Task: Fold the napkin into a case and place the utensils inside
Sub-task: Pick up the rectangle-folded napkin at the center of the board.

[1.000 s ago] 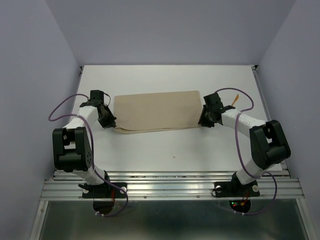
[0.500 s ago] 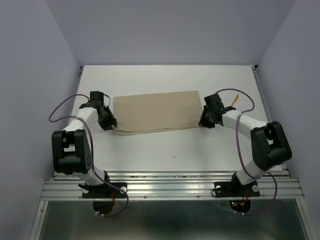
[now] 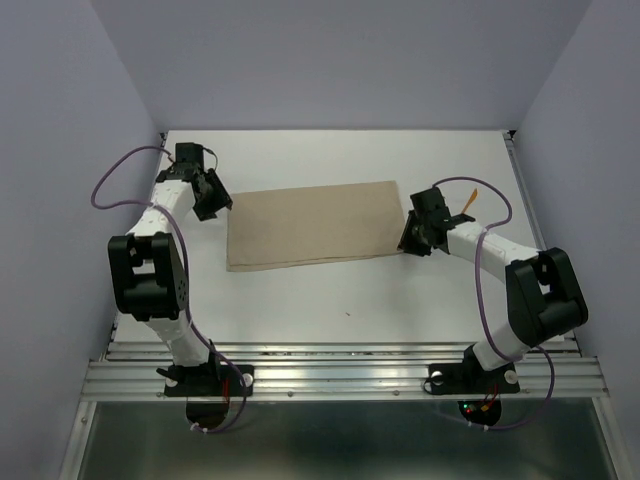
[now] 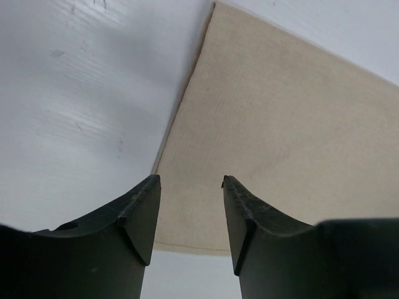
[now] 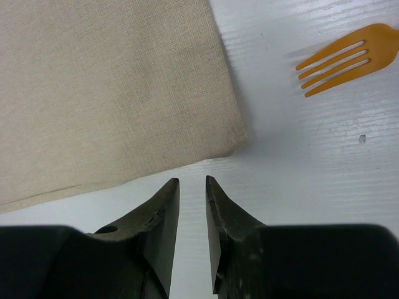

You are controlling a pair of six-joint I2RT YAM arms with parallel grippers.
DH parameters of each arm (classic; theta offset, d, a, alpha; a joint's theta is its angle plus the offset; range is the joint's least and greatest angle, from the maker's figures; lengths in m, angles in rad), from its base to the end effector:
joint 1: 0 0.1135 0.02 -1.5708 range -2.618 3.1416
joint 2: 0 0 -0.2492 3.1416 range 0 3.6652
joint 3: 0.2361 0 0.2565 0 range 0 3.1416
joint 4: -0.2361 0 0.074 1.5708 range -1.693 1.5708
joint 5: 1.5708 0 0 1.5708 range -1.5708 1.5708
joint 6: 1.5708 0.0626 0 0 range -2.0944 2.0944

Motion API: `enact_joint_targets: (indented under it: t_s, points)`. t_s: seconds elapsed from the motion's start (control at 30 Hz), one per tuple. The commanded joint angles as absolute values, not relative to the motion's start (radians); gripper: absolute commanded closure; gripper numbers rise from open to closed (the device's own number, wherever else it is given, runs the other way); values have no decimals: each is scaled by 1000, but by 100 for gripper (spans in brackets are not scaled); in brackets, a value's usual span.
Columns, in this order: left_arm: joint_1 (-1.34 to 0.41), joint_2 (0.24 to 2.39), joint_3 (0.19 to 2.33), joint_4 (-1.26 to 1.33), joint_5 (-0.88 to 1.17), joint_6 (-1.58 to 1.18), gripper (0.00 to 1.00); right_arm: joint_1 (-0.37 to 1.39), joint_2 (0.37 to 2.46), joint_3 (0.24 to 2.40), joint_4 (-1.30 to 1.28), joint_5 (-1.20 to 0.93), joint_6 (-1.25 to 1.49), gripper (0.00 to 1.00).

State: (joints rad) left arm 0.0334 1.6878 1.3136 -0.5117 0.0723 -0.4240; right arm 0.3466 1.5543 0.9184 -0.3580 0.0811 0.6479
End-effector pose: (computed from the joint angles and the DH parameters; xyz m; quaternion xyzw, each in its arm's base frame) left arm 0.3894 0.0085 0.2200 -0.2016 0.9196 -0.0985 0.3226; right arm 0.3089 0.1062 0.1485 0.1552 0.9453 0.1014 0.2684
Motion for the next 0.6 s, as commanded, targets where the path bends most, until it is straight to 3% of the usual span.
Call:
enact_joint_targets:
  t_s: [0.0, 0.3, 0.5, 0.57]
  points:
    - [31, 1798, 1360, -511, 52, -411, 44, 342, 1528, 949, -339, 71, 652, 71]
    - [28, 1904, 1298, -468, 92, -368, 42, 342, 1516, 957, -348, 69, 640, 71]
    - [26, 1927, 1266, -448, 98, -374, 51, 342, 1516, 951, -348, 69, 641, 71]
    - [23, 1945, 1266, -449, 100, -374, 60, 342, 1514, 951, -348, 72, 641, 71]
